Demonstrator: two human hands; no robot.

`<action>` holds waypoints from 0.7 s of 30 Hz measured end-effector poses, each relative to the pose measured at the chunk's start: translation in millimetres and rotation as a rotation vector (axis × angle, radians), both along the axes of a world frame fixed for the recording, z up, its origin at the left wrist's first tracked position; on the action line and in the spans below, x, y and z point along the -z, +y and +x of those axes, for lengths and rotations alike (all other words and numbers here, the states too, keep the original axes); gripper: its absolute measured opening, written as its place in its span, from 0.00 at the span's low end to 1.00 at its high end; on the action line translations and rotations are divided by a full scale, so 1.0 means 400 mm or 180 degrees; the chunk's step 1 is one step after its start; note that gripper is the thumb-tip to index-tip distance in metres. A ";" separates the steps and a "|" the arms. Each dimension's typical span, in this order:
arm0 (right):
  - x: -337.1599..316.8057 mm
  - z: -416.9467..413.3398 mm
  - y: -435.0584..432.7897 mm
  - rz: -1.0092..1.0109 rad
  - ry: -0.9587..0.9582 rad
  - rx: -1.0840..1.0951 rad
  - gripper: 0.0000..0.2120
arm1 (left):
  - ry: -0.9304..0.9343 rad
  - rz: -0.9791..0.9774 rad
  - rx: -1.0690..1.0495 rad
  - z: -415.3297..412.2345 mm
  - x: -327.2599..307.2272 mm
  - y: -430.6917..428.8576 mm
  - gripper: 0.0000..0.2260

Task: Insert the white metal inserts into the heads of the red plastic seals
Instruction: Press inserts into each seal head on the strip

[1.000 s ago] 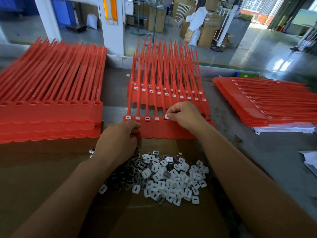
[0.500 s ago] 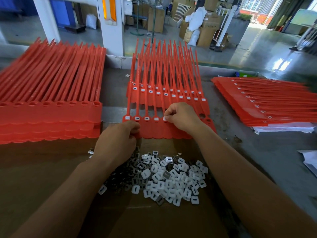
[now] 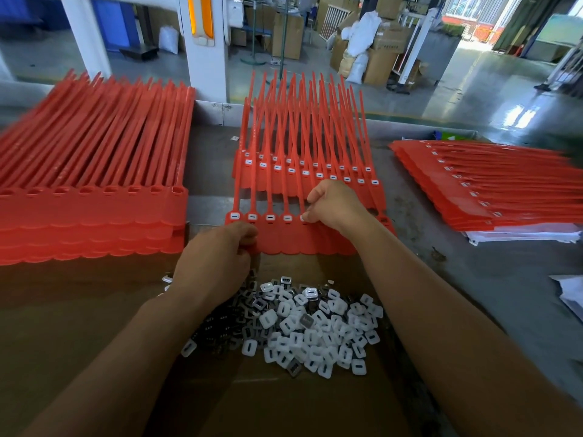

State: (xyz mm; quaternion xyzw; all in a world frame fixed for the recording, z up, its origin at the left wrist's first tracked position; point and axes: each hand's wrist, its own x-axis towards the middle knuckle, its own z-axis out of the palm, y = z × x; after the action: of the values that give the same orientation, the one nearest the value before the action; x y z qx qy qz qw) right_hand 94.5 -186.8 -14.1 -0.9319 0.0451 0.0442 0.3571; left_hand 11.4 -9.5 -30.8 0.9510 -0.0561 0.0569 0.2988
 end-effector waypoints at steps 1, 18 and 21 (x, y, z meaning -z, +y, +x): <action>-0.005 0.003 0.002 -0.0036 0.0076 -0.0006 0.10 | -0.0004 0.0002 -0.0001 0.000 0.001 0.000 0.19; -0.025 -0.107 -0.028 0.0041 -0.0211 -0.0952 0.07 | -0.0024 0.0004 0.0036 0.003 0.005 0.003 0.19; -0.048 -0.164 -0.028 -0.0222 0.0462 -0.1748 0.07 | -0.0049 0.0043 0.0021 0.005 0.006 0.002 0.19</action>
State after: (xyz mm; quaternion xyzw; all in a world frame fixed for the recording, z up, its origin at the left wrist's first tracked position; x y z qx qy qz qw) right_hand 28.8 -197.9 5.0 -0.9154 -0.1820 0.2043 0.2953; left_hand 13.3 -8.6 -33.3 0.9523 -0.0619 0.0629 0.2920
